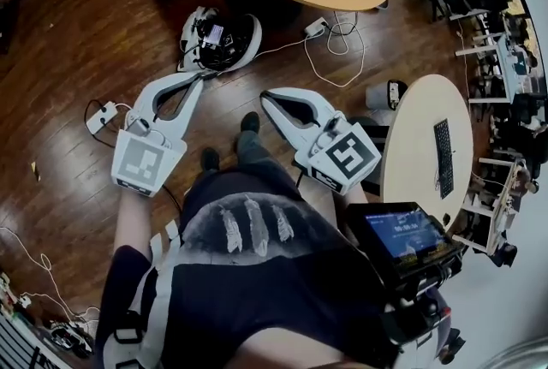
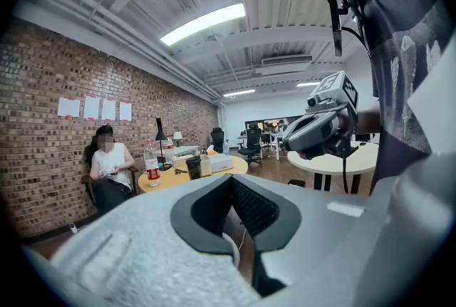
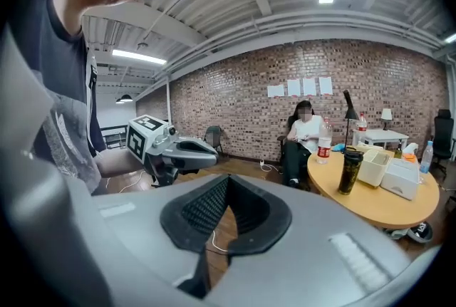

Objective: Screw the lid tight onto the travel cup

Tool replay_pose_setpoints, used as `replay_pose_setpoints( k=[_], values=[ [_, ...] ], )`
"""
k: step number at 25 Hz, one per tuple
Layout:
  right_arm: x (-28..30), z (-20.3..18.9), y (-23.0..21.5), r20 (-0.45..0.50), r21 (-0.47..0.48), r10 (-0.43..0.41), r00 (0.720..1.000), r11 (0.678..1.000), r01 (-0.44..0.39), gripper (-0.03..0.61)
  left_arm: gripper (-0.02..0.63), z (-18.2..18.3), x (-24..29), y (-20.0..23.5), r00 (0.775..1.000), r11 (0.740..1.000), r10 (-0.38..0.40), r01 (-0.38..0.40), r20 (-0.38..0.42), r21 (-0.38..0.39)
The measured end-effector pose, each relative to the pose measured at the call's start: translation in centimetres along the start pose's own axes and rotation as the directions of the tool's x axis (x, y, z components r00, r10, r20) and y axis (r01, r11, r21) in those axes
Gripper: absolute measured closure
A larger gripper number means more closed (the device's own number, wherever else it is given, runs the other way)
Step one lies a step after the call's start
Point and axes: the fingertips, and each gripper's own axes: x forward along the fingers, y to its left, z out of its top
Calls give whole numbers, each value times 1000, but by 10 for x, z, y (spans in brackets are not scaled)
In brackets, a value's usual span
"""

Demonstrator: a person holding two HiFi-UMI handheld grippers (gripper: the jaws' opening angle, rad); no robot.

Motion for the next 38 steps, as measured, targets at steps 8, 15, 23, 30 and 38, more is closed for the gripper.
replay_pose_setpoints(
  k=[8,15,23,30,38],
  values=[
    [22,-1,-33,36,13,51,998,999,-52,572,612,0,20,16,998,999,33,-33,-55,-9],
    [10,-22,-103,38,88,15,999,996,-18,572,612,11,82,25,993,997,55,-48,-103,66],
    [-17,-37,-197,45,143,23,999,989,-29,572,611,44,174,16,989,994,45,-30,-143,104],
    [-11,-47,-243,44,121,102,994,987,-107,572,611,53,213,16,977,986,89,-59,-194,153],
    [7,-51,-274,29,94,115,993,989,-117,572,611,43,238,38,972,988,88,-56,-220,147]
  ],
)
